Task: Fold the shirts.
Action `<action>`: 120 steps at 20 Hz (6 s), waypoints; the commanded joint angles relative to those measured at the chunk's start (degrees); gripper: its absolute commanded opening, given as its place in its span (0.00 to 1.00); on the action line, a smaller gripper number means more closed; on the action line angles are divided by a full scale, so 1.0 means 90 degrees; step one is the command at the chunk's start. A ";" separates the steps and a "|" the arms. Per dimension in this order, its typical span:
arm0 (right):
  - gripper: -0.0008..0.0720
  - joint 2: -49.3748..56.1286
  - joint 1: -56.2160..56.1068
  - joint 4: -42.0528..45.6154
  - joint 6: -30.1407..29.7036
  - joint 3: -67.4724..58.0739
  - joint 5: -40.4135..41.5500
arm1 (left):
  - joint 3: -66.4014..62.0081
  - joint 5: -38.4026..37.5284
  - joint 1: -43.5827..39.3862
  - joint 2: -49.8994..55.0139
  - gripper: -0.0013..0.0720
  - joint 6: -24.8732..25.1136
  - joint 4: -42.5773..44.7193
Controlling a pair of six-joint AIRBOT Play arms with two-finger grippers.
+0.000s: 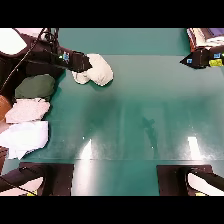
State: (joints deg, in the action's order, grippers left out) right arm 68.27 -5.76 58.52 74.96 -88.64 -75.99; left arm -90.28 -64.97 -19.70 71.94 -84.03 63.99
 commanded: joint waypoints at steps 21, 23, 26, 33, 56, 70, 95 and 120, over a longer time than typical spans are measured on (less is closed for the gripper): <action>0.04 0.0002 -0.0010 -0.0007 0.0000 -0.0005 0.0374 | -0.0002 0.1494 0.0024 0.0595 0.86 -0.0585 0.1224; 0.04 0.0002 -0.0010 -0.0007 0.0000 -0.0005 0.0374 | -0.0002 0.1824 0.0027 0.1275 0.86 -0.0806 0.1868; 0.04 0.0002 -0.0010 -0.0007 0.0002 -0.0005 0.0367 | -0.0002 0.2630 0.0027 0.2363 0.86 -0.0860 0.2251; 0.04 0.0002 -0.0010 -0.0007 0.0005 -0.0002 0.0056 | -0.0019 0.3531 0.0653 0.3434 0.86 -0.1894 0.1965; 0.04 -0.0078 -0.0010 -0.0061 0.0005 -0.2591 0.0204 | -0.2446 -0.1545 -0.0284 -0.0010 0.05 -0.0605 0.1384; 0.04 -0.0095 -0.0010 -0.0056 0.0080 -0.2635 -0.0675 | 0.0032 0.0440 -0.1098 0.0231 0.07 -0.0180 0.0920; 0.04 -0.0095 -0.0010 -0.0041 0.0386 -0.2397 -0.1239 | 0.2591 0.1100 0.1923 0.1494 0.98 -0.0296 0.0935; 0.60 0.2341 -0.1634 -0.2497 -0.0556 0.3905 0.2171 | 0.1195 0.0879 0.1923 0.1761 0.05 0.0170 0.0017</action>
State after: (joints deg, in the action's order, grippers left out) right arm 84.86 -17.58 37.12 70.91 -50.89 -58.28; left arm -79.40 -56.66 -2.44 87.77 -82.50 64.51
